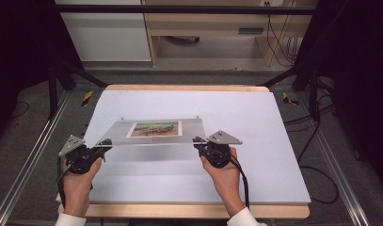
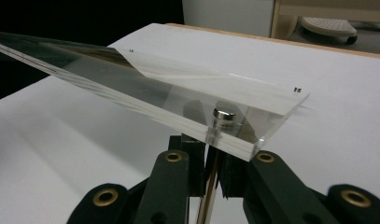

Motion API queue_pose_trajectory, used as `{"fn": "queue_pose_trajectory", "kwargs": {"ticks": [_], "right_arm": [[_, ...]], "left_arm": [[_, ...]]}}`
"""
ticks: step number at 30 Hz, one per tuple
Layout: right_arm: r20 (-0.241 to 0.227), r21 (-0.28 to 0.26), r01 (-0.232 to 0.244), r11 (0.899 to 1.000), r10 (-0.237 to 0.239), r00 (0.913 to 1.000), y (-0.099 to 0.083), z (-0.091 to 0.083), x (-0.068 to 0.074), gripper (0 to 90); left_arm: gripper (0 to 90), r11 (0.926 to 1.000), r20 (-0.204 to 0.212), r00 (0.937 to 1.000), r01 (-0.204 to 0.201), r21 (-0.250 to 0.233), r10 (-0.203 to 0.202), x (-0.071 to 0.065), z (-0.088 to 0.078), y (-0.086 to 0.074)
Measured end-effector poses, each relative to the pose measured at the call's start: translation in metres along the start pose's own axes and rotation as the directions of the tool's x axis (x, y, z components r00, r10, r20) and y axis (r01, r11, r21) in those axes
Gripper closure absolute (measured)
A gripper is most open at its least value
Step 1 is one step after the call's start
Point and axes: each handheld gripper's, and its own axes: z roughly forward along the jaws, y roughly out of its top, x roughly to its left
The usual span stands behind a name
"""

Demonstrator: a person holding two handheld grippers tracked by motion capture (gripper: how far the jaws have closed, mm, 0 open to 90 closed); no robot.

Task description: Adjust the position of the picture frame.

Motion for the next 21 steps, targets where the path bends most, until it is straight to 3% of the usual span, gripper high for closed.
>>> {"fn": "queue_pose_trajectory", "kwargs": {"ticks": [21], "right_arm": [[0.038, -0.033, -0.027, 0.999, 0.028, 0.9989, -0.001, -0.029, -0.020, 83.2]], "left_arm": [[83.8, 0.9994, 0.016, 0.9998, -0.013, -0.033, 0.014, -0.035, 0.008, 0.004]]}}
